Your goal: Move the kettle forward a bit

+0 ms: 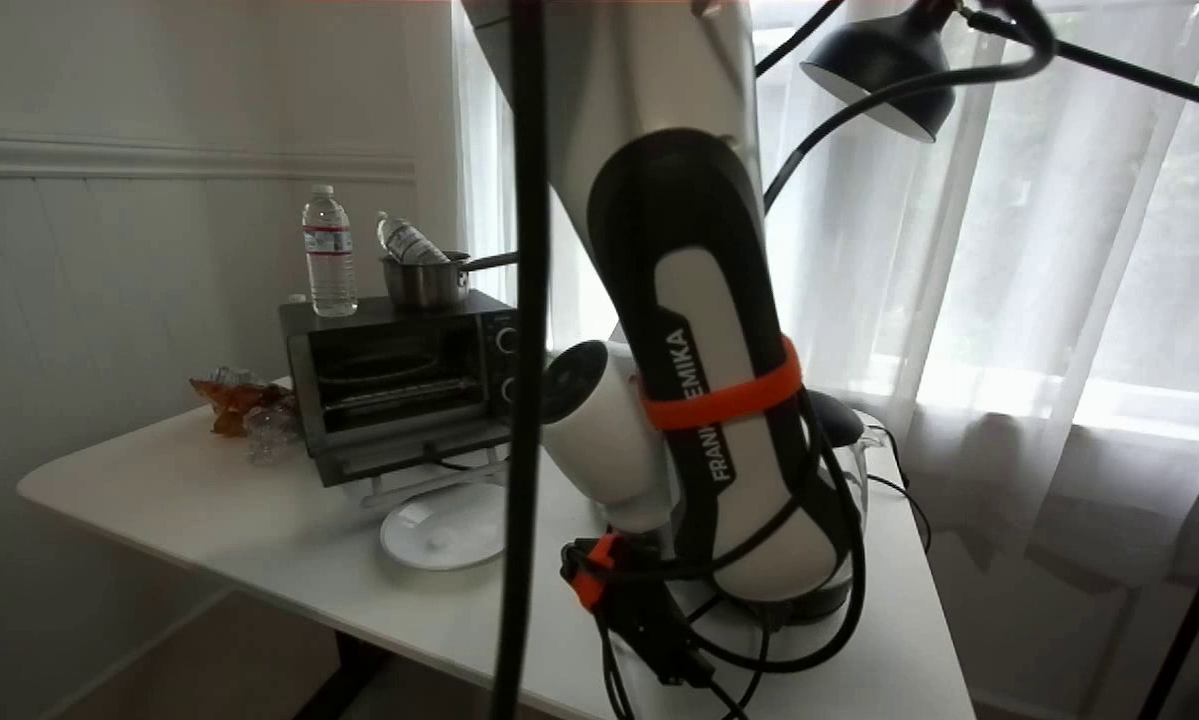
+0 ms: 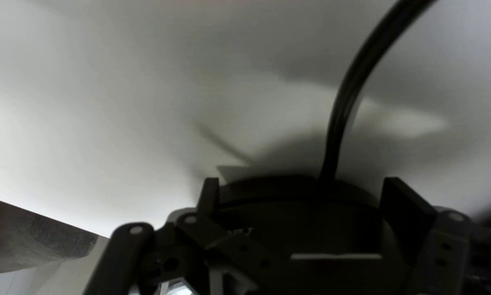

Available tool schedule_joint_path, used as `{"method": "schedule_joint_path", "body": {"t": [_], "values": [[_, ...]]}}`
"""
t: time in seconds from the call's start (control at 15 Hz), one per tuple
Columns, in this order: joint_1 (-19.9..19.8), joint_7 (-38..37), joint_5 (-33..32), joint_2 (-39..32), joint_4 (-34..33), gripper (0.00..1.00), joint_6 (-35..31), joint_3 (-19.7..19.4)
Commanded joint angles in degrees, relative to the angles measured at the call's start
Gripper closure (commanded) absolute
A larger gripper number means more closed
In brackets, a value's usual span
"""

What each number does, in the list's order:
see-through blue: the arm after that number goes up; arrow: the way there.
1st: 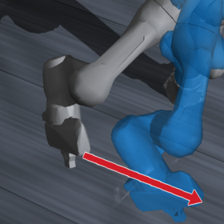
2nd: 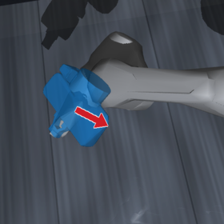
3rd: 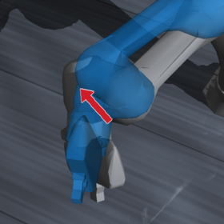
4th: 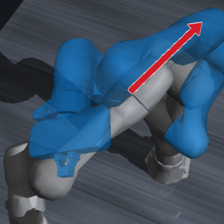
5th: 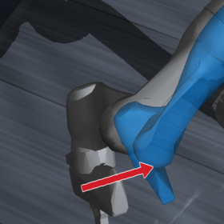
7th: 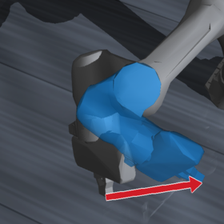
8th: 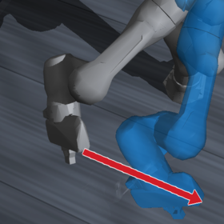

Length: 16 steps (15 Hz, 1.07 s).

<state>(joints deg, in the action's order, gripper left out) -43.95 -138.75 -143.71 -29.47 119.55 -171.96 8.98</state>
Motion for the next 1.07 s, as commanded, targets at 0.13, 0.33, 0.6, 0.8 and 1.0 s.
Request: {"method": "schedule_joint_path", "body": {"t": [0.13,0.33,0.6,0.8,1.0], "values": [[-9.9,5.3,0.0,-3.3,-3.4,0.0,2.1,9.6],[-15.0,10.8,0.0,-5.6,-4.5,0.0,5.1,15.2],[-16.4,12.8,0.0,-6.2,-2.6,0.0,4.5,14.9],[-12.9,14.7,4.5,-4.2,-0.4,0.0,2.0,10.0],[-10.4,17.3,9.4,-2.5,1.1,0.0,0.3,7.1]]}}
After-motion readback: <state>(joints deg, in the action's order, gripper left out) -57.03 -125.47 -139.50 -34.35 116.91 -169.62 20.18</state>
